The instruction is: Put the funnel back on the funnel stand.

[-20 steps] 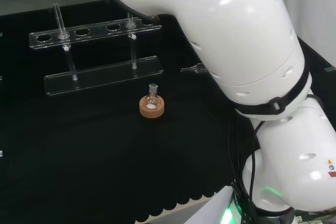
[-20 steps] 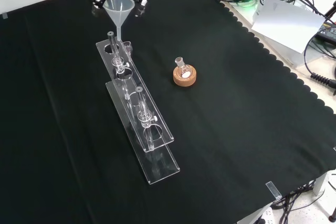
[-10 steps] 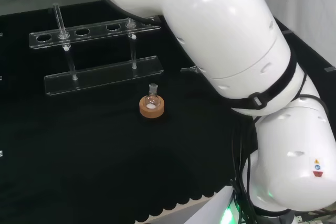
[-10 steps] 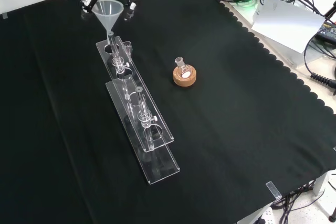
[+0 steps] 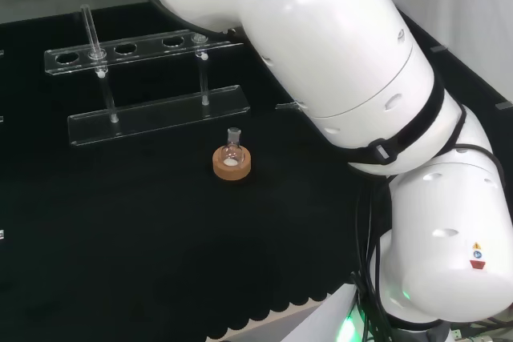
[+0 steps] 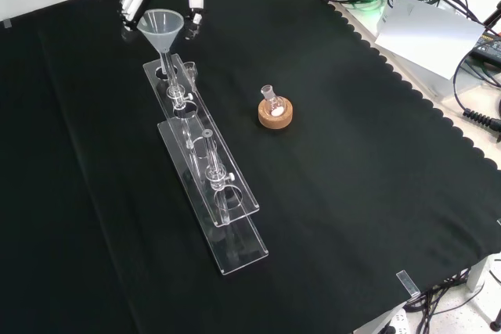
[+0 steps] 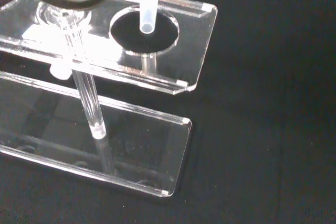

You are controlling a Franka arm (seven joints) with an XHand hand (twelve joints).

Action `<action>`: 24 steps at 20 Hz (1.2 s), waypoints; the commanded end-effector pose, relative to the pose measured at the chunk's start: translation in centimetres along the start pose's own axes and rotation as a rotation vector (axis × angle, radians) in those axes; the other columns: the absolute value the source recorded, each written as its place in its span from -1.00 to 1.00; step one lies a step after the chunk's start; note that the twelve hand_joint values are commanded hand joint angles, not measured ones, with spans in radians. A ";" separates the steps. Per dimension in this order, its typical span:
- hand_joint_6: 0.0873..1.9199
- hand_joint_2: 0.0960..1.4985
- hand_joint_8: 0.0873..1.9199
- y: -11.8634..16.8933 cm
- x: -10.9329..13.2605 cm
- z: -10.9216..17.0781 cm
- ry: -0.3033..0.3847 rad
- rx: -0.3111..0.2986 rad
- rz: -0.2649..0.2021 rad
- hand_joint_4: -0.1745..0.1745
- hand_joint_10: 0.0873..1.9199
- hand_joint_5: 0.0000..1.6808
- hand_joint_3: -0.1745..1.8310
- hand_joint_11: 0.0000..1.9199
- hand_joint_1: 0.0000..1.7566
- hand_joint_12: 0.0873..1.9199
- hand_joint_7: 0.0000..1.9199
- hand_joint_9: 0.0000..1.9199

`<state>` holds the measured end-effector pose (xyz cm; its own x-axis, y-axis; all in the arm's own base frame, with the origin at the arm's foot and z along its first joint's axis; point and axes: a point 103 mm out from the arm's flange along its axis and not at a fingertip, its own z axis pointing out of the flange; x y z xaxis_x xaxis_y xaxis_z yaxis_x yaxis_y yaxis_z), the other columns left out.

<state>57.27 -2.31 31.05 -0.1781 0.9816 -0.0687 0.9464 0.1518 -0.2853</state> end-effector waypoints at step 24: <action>-1.00 -0.19 -0.93 0.1 1.2 2.5 -0.084 0.122 0.005 -0.38 -0.31 -0.83 -0.27 -0.99 -0.11 0.45 -1.00 -0.95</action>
<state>56.92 -1.56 28.75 -0.1918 0.9739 -0.1211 0.9180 0.1344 -0.3732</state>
